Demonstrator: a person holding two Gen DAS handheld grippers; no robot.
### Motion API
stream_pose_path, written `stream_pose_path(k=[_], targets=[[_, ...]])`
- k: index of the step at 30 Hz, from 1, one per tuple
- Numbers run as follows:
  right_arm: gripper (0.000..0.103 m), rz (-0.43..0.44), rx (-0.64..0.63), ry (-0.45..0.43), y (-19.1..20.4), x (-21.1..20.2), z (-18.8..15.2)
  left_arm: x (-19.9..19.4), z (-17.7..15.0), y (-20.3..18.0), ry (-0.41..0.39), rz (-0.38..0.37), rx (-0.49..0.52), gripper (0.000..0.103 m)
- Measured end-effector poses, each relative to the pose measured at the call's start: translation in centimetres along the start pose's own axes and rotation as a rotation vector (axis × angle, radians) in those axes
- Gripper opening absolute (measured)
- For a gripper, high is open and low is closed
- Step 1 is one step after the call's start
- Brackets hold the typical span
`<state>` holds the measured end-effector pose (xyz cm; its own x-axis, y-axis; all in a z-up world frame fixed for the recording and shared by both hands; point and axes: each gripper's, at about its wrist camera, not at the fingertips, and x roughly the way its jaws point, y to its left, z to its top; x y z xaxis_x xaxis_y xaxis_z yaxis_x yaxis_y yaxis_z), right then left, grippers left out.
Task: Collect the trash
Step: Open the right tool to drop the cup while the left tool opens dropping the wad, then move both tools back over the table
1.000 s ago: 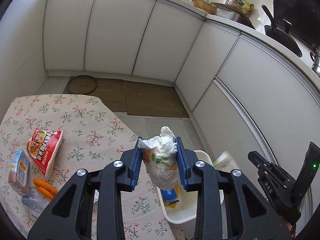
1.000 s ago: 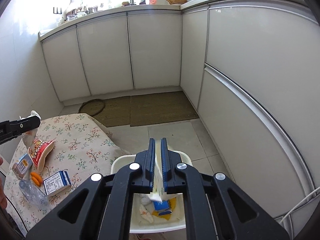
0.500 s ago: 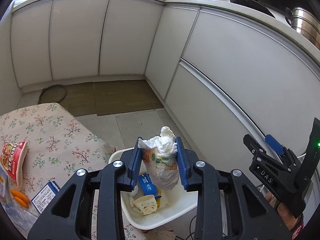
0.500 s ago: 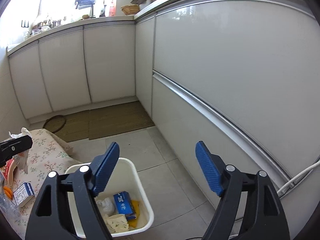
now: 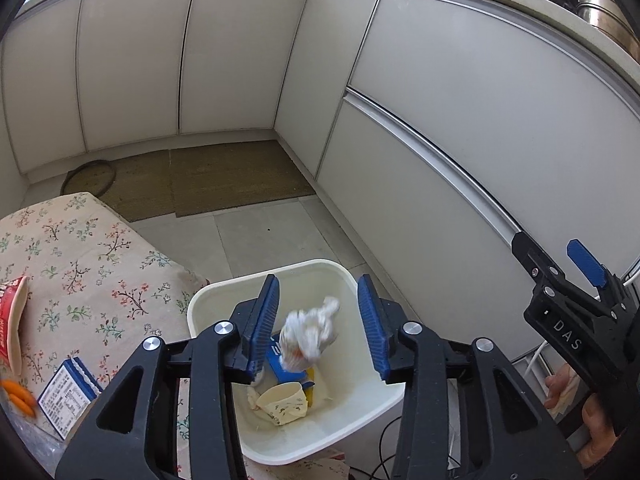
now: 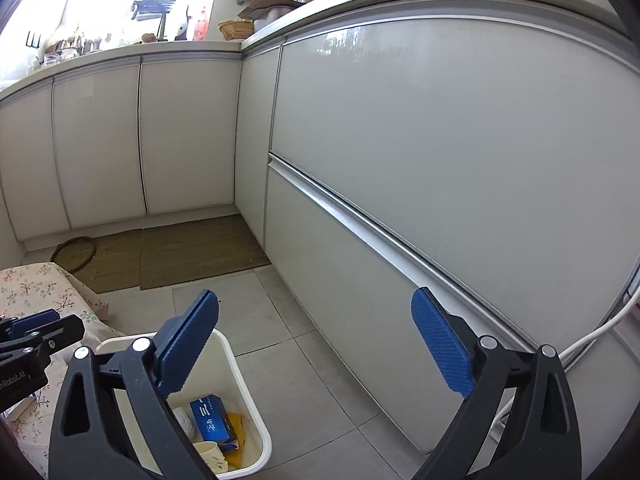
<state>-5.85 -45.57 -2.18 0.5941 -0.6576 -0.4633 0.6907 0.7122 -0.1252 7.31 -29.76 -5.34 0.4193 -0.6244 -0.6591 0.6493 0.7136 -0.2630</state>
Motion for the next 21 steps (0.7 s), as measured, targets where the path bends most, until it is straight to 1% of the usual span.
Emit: stream_pose_path(k=[1,2,3,4,5,8,12,13,14,21], targets=[[0.095,-0.001,-0.002,-0.003,0.1,-0.1,0.0,-0.2,0.0,0.0,-0.006,0.009,0.002,0.055],[0.095,-0.002,-0.005,-0.005,0.2,-0.2,0.0,-0.4,0.1,-0.1,-0.014,0.020,0.004,0.060],[0.096,-0.002,-0.006,-0.006,0.3,-0.3,0.0,-0.6,0.1,-0.1,-0.027,0.038,0.007,0.068],[0.096,-0.002,-0.007,-0.007,0.4,-0.4,-0.1,-0.8,0.1,-0.1,-0.038,0.056,0.011,0.072],[0.096,-0.001,-0.008,-0.008,0.6,-0.5,0.0,-1.0,0.1,-0.1,-0.046,0.071,0.014,0.073],[0.096,-0.003,-0.011,-0.019,1.0,-0.9,0.1,-1.7,0.1,-0.1,-0.081,0.156,0.025,0.078],[0.096,0.002,-0.018,-0.031,1.8,-1.5,0.2,-2.8,0.2,0.3,-0.126,0.255,0.016,0.087],[0.096,0.007,-0.023,-0.032,2.2,-1.7,0.2,-3.1,0.2,0.5,-0.136,0.270,0.006,0.090],[0.096,0.011,-0.027,-0.033,2.5,-1.8,0.2,-3.4,0.3,0.8,-0.144,0.282,-0.004,0.091],[0.096,0.050,-0.056,-0.045,5.2,-2.8,0.6,-5.7,0.4,2.9,-0.174,0.346,-0.054,0.096]])
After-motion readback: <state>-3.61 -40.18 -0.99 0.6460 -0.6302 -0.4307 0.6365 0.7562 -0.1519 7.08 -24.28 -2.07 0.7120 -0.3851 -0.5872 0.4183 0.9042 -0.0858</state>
